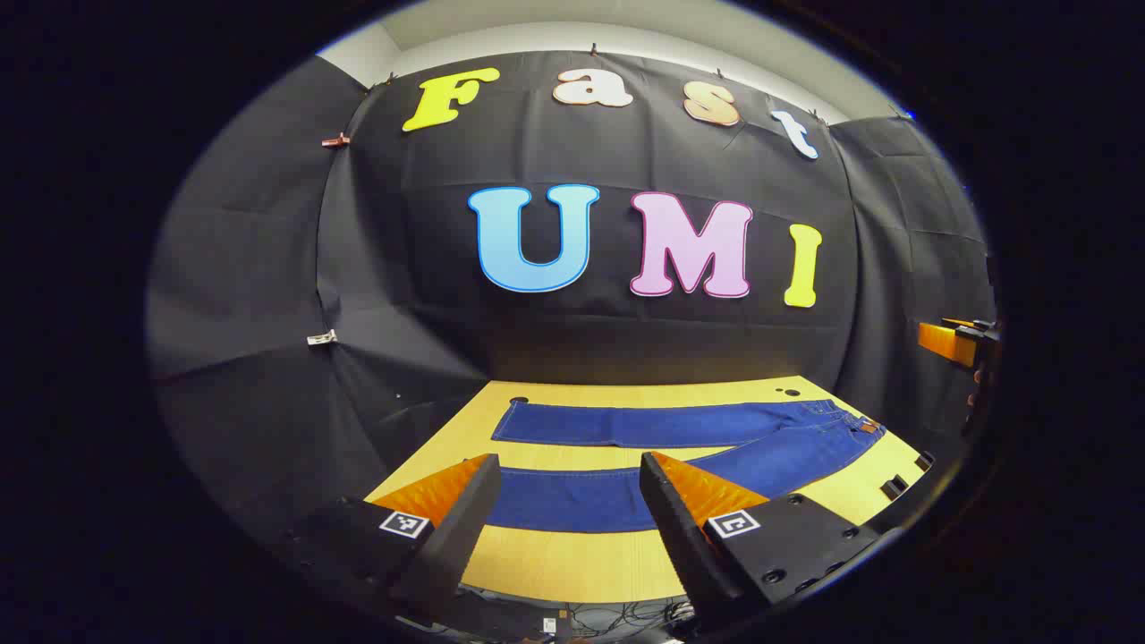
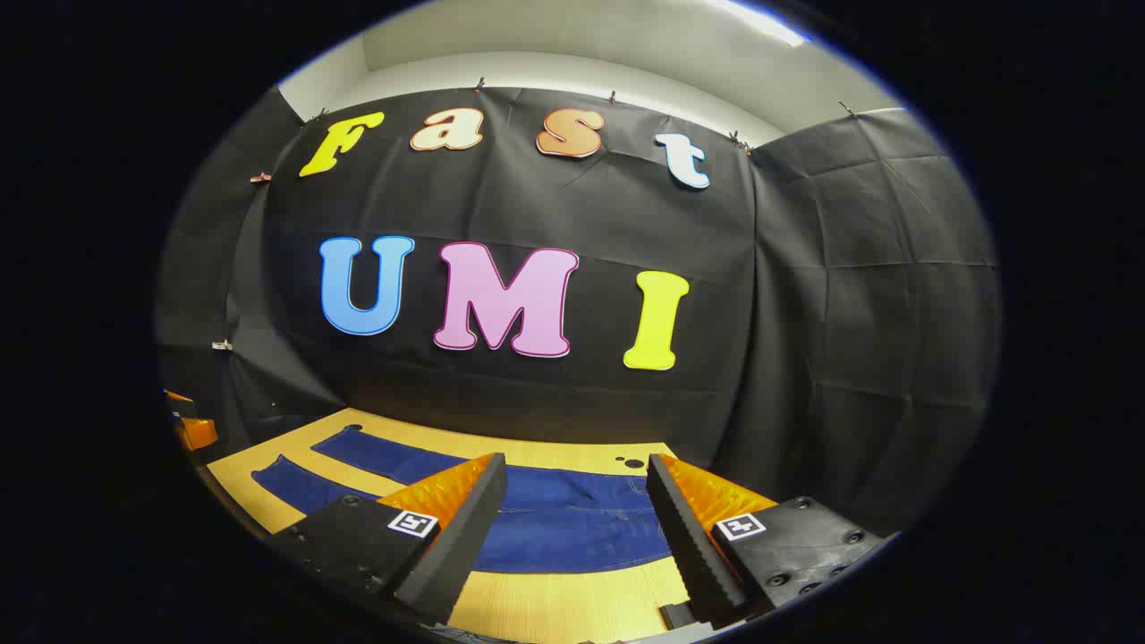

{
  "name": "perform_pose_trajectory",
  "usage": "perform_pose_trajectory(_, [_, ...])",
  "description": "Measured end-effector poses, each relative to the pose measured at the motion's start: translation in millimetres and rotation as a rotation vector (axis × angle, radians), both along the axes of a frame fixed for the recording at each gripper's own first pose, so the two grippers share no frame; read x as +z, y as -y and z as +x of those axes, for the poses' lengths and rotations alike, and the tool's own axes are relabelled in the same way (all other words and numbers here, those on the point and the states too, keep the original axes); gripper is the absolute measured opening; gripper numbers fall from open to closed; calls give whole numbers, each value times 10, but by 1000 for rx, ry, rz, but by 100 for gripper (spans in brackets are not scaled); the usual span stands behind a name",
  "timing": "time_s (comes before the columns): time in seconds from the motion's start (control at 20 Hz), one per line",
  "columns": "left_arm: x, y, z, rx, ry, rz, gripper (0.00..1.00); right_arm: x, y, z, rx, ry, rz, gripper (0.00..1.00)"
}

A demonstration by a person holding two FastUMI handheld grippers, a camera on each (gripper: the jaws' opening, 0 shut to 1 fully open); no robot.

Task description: Grasp the waist and the cuffs of the jeans and fold them to make the two legs overlap; first hold the waist and fold one-third of the jeans toward the cuffs, then hold the cuffs and fold the remaining one-third in the same direction to finish folding.

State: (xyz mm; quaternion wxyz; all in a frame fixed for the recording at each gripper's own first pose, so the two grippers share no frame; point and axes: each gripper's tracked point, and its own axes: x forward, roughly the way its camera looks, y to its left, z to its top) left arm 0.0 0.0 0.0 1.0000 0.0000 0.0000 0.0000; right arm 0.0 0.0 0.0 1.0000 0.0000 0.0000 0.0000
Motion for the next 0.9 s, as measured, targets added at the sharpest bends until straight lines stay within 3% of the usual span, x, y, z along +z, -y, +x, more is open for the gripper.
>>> perform_pose_trajectory(0.4, [-198, -31, -155, 21, -33, -13, 97, -37, -177, -34, 52, -9, -9, 93])
perform_pose_trajectory(0.9, [-301, 1, -169, 10, -53, -27, 98, -74, -207, -41, 64, -18, -6, 96])
